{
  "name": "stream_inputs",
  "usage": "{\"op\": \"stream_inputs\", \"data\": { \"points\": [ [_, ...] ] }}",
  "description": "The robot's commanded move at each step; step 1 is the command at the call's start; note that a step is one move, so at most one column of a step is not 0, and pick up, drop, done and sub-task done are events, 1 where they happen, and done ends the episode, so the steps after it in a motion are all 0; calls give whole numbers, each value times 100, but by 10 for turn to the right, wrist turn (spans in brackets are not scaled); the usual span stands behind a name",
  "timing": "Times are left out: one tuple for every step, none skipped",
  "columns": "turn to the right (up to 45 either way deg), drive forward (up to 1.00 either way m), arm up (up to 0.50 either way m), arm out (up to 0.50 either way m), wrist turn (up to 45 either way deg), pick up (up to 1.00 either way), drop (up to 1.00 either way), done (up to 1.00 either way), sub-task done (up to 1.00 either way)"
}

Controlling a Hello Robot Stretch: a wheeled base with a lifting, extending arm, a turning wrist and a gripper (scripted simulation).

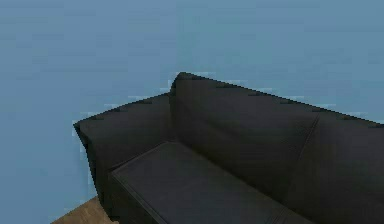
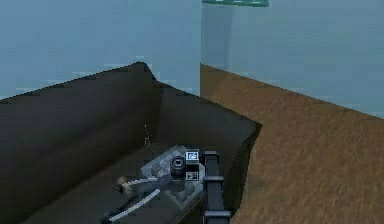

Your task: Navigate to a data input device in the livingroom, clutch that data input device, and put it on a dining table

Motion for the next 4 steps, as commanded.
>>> {"op": "stream_inputs", "data": {
  "points": [
    [0, 0, 0, 0, 450, 0, 0, 0, 0],
    [0, 0, 0, 0, 390, 0, 0, 0, 0],
    [0, 0, -30, 0, 0, 0, 0, 0, 0],
    [0, 0, 0, 0, 0, 100, 0, 0, 0]
  ]
}}
